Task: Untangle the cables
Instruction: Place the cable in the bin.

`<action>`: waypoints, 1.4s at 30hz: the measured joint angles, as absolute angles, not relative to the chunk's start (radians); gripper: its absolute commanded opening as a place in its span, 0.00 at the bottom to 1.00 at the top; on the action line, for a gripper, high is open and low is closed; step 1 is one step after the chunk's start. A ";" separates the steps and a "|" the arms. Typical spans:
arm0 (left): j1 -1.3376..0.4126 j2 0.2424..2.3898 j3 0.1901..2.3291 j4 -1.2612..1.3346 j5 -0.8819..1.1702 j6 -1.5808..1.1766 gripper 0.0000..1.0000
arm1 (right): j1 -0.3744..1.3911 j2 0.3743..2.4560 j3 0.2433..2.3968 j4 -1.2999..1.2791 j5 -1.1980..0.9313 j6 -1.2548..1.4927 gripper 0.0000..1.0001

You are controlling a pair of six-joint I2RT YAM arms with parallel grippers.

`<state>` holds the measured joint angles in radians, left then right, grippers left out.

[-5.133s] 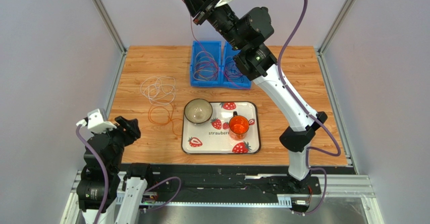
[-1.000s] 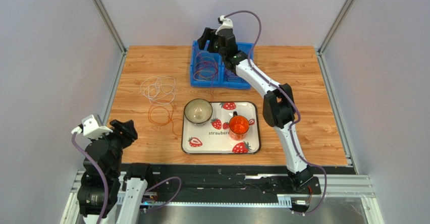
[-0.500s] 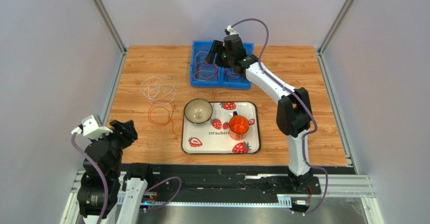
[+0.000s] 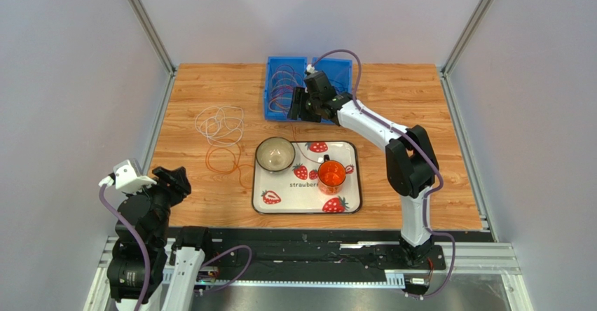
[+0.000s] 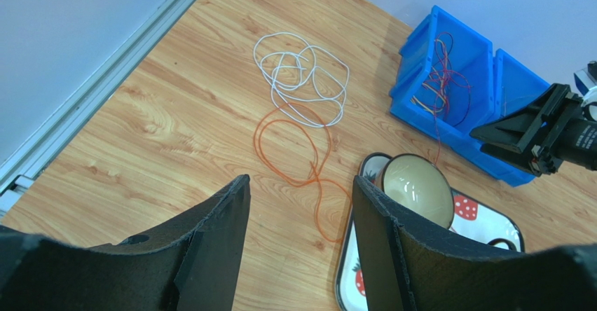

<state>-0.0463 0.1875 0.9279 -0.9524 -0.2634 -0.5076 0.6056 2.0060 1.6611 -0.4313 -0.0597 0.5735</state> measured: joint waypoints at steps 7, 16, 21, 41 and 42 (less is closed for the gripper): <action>-0.046 0.187 0.928 -0.952 -0.264 -0.508 0.64 | 0.613 2.066 1.675 -0.447 -0.087 0.523 0.57; -0.046 0.188 0.928 -0.952 -0.264 -0.508 0.64 | 0.648 2.127 1.686 -0.451 -0.023 0.480 0.53; -0.046 0.188 0.928 -0.952 -0.264 -0.508 0.64 | 0.662 2.152 1.705 -0.451 0.033 0.455 0.52; -0.046 0.188 0.928 -0.953 -0.264 -0.508 0.64 | 0.678 2.228 1.755 -0.450 0.154 0.393 0.17; -0.046 0.188 0.928 -0.952 -0.264 -0.508 0.64 | 0.679 2.228 1.756 -0.447 0.155 0.391 0.15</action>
